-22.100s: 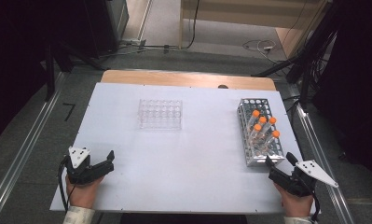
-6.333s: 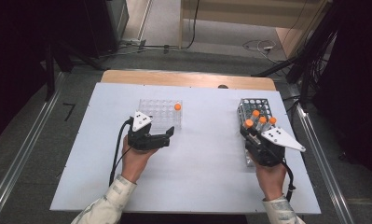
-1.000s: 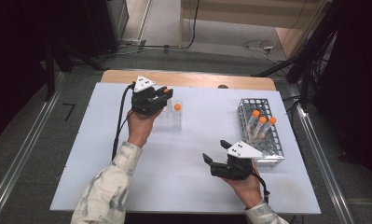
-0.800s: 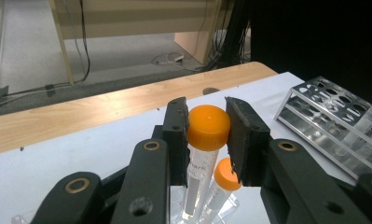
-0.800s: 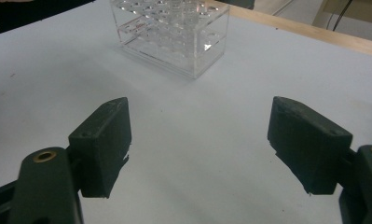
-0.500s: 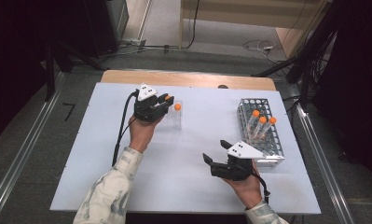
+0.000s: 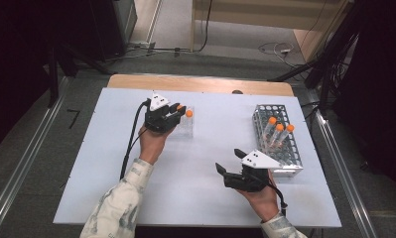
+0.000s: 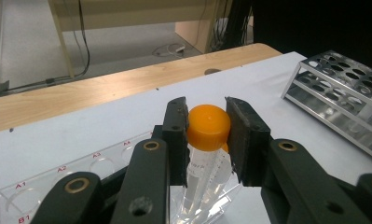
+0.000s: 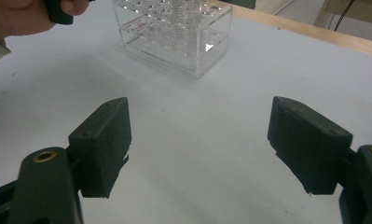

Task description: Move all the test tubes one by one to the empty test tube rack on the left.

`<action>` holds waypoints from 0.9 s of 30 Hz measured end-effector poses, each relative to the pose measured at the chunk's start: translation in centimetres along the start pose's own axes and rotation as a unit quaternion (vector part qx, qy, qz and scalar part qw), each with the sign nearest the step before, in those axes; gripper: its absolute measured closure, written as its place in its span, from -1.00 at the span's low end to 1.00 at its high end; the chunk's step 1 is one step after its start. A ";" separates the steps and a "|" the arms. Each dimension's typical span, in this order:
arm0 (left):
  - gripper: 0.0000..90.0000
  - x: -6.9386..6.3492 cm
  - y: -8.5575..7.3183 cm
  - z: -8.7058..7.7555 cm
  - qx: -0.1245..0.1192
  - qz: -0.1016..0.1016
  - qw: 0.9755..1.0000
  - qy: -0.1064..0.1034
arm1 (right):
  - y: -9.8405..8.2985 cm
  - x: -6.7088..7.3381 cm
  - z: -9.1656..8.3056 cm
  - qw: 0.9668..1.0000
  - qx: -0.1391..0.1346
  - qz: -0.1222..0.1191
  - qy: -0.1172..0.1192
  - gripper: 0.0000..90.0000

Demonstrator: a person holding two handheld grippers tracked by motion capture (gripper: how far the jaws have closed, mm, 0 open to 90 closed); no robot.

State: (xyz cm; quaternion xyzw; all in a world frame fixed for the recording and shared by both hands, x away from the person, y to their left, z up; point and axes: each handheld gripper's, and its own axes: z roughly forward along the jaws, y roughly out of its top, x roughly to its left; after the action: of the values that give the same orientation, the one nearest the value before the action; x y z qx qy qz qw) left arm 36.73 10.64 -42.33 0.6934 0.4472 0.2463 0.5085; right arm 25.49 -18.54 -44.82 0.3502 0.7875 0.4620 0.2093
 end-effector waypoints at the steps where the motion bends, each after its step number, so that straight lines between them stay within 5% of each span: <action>1: 0.55 0.0 0.0 0.0 0.000 0.000 1.000 0.000 | 0.0 0.0 0.0 1.000 -0.001 0.000 0.000 -0.55; 20: 0.35 0.1 0.2 -0.7 -0.008 -0.006 1.000 -0.007 | 0.0 -0.1 -0.1 1.000 -0.002 -0.001 -0.001 -0.55; 27: 0.08 0.0 0.2 -1.5 -0.009 -0.009 1.000 -0.008 | 0.2 -0.5 -0.5 1.000 -0.008 0.003 -0.008 -0.55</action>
State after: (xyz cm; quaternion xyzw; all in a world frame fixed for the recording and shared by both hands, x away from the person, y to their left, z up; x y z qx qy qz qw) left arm 35.66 11.37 -41.64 0.6865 0.4475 0.2403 0.5203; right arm 25.54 -19.09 -44.46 0.3547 0.7807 0.4663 0.2172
